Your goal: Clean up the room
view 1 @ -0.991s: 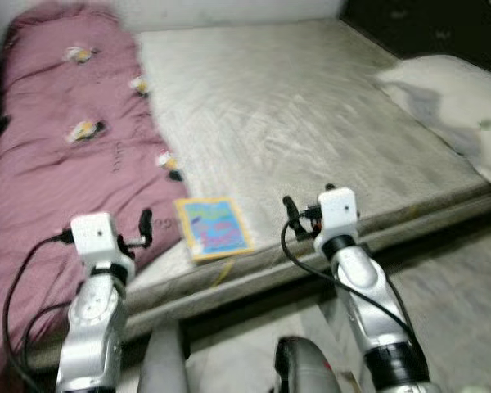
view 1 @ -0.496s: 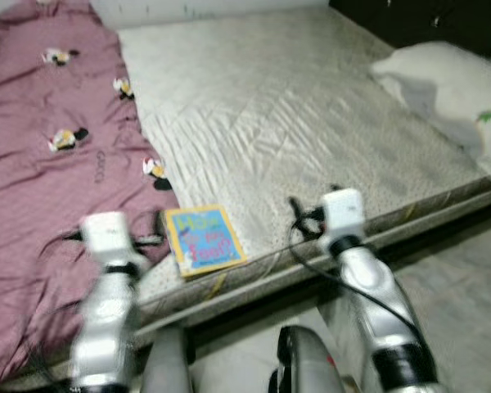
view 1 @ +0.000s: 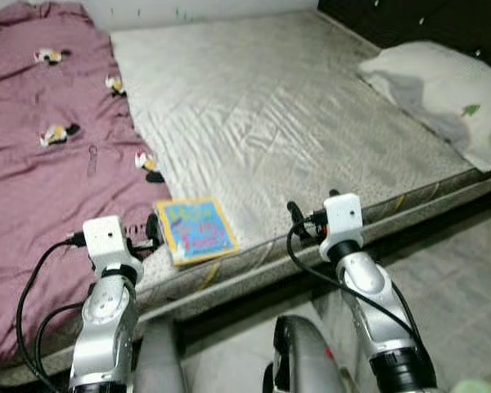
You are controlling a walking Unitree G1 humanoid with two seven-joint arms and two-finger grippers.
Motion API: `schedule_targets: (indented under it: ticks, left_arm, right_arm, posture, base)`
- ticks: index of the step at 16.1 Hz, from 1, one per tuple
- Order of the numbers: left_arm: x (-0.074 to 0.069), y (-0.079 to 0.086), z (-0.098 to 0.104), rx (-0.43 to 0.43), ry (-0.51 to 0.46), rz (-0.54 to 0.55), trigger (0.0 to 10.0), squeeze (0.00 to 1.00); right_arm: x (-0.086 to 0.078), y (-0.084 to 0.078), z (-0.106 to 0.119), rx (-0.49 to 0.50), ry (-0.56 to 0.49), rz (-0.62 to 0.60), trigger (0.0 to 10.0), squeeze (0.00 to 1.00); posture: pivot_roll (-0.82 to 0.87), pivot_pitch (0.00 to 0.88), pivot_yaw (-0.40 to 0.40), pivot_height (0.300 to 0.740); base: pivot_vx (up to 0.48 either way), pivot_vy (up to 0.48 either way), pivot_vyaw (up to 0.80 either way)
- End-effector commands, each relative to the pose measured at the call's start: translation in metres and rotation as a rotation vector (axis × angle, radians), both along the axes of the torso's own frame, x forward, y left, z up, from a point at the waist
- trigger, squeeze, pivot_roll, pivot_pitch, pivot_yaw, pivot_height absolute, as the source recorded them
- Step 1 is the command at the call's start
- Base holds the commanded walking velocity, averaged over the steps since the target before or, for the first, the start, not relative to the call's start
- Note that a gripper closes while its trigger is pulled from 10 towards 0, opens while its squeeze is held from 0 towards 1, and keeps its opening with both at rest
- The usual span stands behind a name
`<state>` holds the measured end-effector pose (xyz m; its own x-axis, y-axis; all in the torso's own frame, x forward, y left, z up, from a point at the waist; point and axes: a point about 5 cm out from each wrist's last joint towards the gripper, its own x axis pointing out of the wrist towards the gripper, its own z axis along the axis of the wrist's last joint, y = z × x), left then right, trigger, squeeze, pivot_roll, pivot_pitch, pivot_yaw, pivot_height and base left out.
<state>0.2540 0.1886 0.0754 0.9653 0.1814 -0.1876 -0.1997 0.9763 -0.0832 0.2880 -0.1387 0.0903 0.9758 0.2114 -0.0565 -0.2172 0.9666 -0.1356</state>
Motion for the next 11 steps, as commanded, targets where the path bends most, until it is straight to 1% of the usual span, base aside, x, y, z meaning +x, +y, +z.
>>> schedule_targets:
  ticks: [1, 3, 4, 6, 9, 11]
  left_arm:
    - [-0.0005, 0.002, -0.0022, -0.002, 0.018, 0.028, 10.0, 0.0]
    - [0.0005, 0.0018, -0.0024, -0.006, 0.017, 0.025, 10.0, 0.0]
    - [0.0014, 0.0015, -0.0027, -0.007, 0.017, 0.024, 10.0, 0.0]
    - [0.0029, 0.0014, -0.0023, -0.008, 0.014, 0.025, 10.0, 0.0]
    - [0.0046, -0.0016, -0.0009, -0.016, 0.006, 0.016, 10.0, 0.0]
    - [0.0043, -0.001, -0.0017, -0.014, 0.01, 0.023, 10.0, 0.0]
  right_arm:
    - [-0.0019, -0.0023, -0.0046, 0.005, 0.031, -0.015, 10.0, 0.0]
    - [-0.0024, -0.0043, -0.0086, 0.01, 0.059, -0.021, 10.0, 0.0]
    - [-0.002, -0.0044, -0.0079, -0.001, 0.051, -0.009, 10.0, 0.0]
    - [-0.001, -0.005, -0.0065, 0.0, 0.047, -0.011, 10.0, 0.0]
    - [-0.0003, -0.0048, -0.0064, -0.006, 0.049, -0.006, 10.0, 0.0]
    - [-0.0004, -0.0046, -0.007, 0.014, 0.053, -0.013, 10.0, 0.0]
  posture:
    - [-0.02, 0.067, -0.042, 0.576]
    - [-0.02, 0.067, -0.041, 0.576]
    - [-0.02, 0.065, -0.04, 0.576]
    - [-0.03, 0.063, -0.04, 0.576]
    - [-0.02, 0.062, -0.042, 0.576]
    - [-0.03, 0.062, -0.042, 0.576]
  base:
    - [0.0, 0.0, 0.0]
    - [0.0, 0.0, 0.0]
    - [0.0, 0.0, 0.0]
    - [0.0, 0.0, 0.54]
    - [0.0, 0.0, 0.8]
    - [0.0, 0.0, 0.0]
